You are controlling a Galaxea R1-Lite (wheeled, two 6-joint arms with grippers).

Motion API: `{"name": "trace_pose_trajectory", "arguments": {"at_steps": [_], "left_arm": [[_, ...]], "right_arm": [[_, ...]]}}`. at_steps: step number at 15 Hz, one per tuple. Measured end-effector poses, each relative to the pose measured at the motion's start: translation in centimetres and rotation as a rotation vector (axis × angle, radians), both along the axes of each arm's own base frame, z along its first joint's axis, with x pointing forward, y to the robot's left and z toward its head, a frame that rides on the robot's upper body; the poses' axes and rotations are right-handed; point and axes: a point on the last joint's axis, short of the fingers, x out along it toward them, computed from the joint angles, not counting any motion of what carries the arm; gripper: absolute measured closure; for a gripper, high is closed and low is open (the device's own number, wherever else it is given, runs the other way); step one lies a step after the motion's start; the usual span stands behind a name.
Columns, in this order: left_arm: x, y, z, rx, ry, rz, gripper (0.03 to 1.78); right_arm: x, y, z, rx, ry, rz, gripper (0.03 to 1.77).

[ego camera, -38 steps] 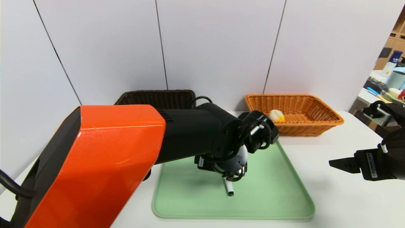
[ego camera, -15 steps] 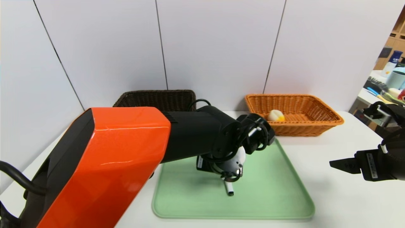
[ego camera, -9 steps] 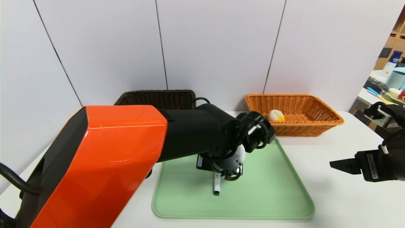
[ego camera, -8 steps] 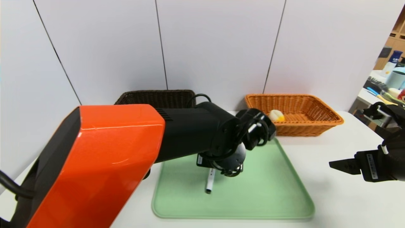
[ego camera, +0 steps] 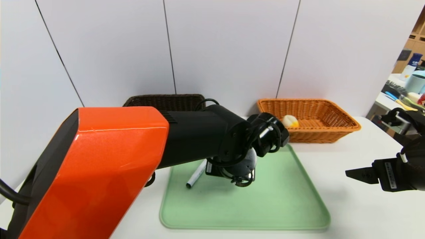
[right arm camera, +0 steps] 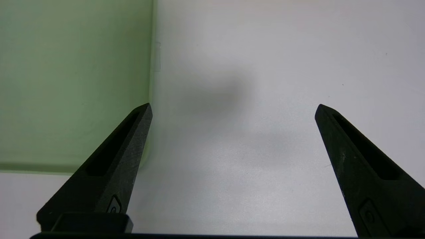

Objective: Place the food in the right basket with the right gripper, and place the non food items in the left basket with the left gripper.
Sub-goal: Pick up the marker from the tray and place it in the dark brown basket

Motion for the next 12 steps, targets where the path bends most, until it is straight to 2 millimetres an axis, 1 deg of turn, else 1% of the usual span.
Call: {"name": "trace_pose_trajectory", "arguments": {"at_steps": [8,12], "left_arm": [[-0.01,0.01,0.07,-0.002,-0.001,0.000,1.77],[-0.05,0.02,0.08,-0.006,0.002,0.003,1.77]], "right_arm": [[-0.04,-0.01,-0.07,-0.001,0.004,-0.002,0.10],[-0.05,-0.01,-0.80,-0.004,0.031,-0.001,0.10]]}}
